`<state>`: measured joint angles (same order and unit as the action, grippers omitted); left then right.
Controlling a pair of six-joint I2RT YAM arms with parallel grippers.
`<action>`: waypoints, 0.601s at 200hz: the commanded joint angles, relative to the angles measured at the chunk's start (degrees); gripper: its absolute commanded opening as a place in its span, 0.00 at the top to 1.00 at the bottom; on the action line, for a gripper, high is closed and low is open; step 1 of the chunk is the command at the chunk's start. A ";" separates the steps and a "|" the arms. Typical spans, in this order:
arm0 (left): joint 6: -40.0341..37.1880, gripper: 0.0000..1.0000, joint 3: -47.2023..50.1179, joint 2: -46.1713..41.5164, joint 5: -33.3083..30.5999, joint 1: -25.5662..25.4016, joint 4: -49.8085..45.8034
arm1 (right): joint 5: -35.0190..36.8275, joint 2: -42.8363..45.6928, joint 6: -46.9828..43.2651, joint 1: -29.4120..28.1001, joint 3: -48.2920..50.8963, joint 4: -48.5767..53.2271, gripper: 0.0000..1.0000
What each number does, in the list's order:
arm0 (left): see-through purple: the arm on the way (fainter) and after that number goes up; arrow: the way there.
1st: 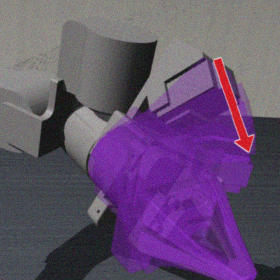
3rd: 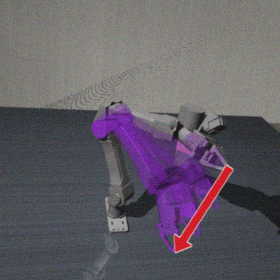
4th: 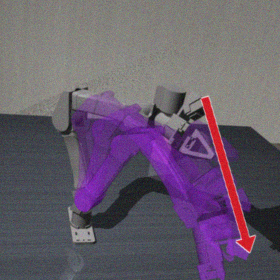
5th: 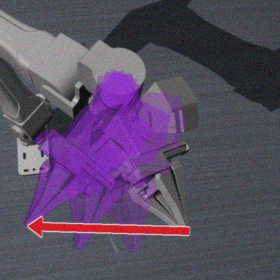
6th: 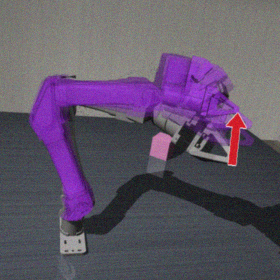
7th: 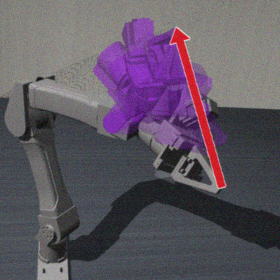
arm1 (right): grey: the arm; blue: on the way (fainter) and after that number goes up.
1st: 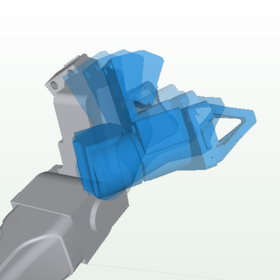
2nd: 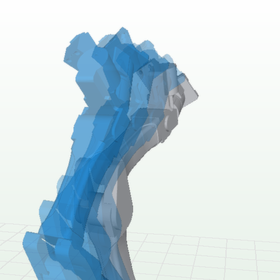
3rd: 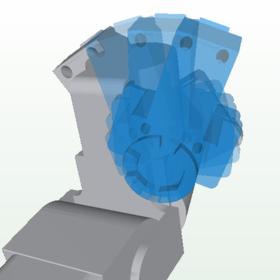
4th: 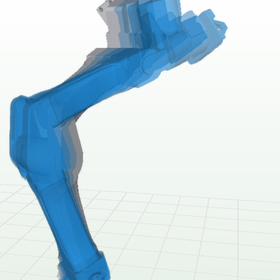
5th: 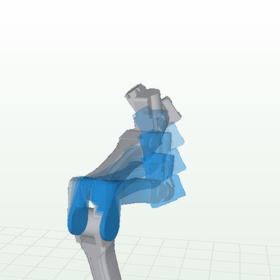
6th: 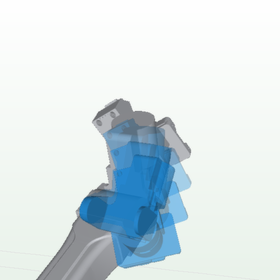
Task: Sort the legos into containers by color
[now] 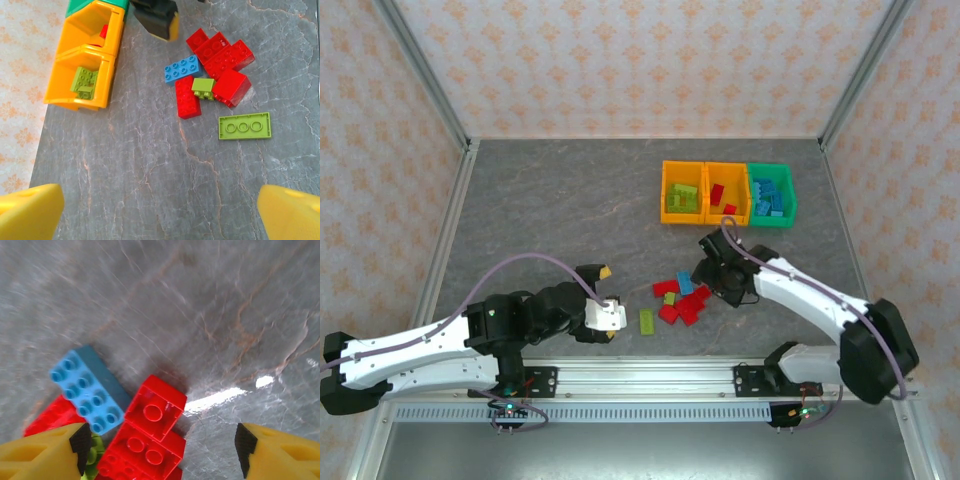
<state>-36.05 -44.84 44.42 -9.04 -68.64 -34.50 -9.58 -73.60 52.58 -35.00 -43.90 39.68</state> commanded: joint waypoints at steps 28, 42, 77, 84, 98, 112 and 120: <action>-0.92 0.00 0.20 0.04 -2.08 -0.18 0.36 | 1.91 -5.95 7.34 -0.68 -1.64 -0.82 0.23; -1.04 0.00 0.16 0.31 -2.51 -0.18 0.05 | 1.80 -7.20 8.40 -0.68 -0.61 -2.95 0.23; -1.17 0.00 0.34 0.14 -2.88 -0.18 0.06 | 0.38 -10.36 8.90 -0.68 0.20 -7.17 0.29; -1.13 0.00 0.29 0.14 -2.83 -0.18 -0.01 | 0.29 -10.86 9.06 -0.68 0.45 -7.46 0.33; -1.17 0.00 0.35 0.14 -2.87 -0.14 -0.05 | 0.45 -11.46 9.53 -0.72 1.21 -8.30 0.40; -1.17 0.00 0.33 0.14 -2.84 -0.18 -0.09 | 1.06 -11.43 9.86 -0.68 1.90 -8.74 0.47; -1.19 0.00 0.33 0.22 -2.83 -0.17 -0.11 | 1.44 -11.24 10.17 -0.68 2.17 -8.51 0.52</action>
<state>-36.12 -44.84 44.66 -10.41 -68.64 -34.50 -10.31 -84.05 61.14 -35.51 -43.83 31.59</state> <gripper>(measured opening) 0.999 0.534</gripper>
